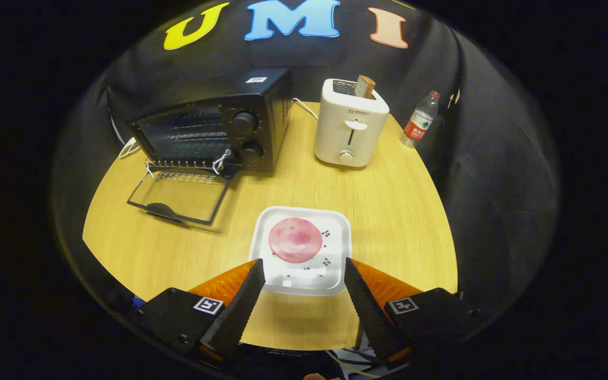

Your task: Open the toaster oven, put the food inside, and close the toaster oven door.

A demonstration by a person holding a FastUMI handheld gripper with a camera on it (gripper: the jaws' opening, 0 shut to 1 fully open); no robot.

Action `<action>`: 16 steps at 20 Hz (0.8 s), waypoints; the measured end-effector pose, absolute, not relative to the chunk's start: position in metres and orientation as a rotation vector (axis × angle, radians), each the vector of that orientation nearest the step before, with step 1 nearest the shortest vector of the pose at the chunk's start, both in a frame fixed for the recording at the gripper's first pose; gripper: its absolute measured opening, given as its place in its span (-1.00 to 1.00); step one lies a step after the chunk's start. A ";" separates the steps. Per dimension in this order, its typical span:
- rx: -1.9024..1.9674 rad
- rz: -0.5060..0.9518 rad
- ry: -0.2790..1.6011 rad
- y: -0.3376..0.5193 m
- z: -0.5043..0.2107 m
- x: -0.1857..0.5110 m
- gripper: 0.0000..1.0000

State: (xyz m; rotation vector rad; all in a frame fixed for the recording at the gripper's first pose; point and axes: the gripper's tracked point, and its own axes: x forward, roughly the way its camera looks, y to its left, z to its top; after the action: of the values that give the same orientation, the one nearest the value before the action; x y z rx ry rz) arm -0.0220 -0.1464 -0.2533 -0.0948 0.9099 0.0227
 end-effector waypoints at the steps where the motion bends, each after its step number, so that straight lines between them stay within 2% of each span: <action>1: -0.101 0.036 0.929 -0.155 -0.259 -0.019 0.95; 13: -0.042 0.156 1.164 -0.197 -0.327 0.011 0.92; 16: -0.025 0.161 1.199 -0.194 -0.333 0.012 0.32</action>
State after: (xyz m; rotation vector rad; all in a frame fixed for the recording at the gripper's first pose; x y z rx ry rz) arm 0.0124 -0.1940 -0.3330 -0.0247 1.1989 0.1606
